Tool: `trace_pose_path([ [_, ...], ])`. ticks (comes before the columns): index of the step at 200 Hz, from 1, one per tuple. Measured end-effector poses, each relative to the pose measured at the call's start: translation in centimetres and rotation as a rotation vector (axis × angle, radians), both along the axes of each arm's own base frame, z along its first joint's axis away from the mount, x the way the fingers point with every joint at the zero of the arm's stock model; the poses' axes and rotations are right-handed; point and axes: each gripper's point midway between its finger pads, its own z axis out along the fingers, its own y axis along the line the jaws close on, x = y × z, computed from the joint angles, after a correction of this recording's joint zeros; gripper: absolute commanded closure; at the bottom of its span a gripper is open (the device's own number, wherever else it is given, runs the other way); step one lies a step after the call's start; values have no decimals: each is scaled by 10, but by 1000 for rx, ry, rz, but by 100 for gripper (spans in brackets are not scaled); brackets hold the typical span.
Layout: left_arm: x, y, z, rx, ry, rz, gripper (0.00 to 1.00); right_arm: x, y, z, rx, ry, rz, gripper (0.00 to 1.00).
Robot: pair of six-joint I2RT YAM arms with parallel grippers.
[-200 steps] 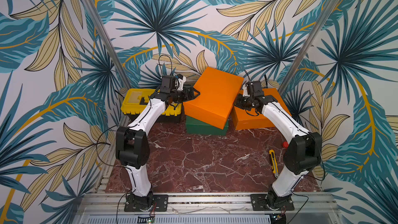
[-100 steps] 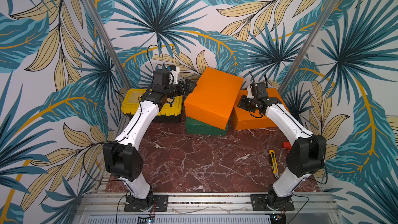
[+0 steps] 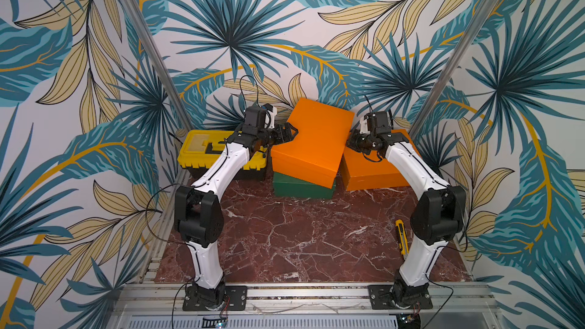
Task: Stack the shoeboxes
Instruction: Adjust the shoebox.
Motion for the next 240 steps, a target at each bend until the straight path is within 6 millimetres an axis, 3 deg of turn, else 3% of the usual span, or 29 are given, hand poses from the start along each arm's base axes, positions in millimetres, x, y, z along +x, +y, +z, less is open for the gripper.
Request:
trace_pose_path([
  [45, -4, 2, -3, -13, 23, 18, 7, 3, 7, -6, 55, 23, 6, 93],
  [97, -32, 14, 5, -18, 36, 44, 7, 2, 19, -5, 86, 22, 29, 93],
  [132, -46, 22, 10, 2, 41, 70, 7, -4, 22, -17, 85, 42, 36, 93],
  [165, -61, 33, 18, 19, 28, 102, 7, -28, 13, -23, 60, 65, 17, 93],
  [218, -98, 60, 43, 41, -46, 178, 6, -74, -6, -9, 30, 37, -8, 93],
  [240, -104, 66, 48, 45, -63, 199, 6, -81, -7, -3, 28, 24, -2, 89],
])
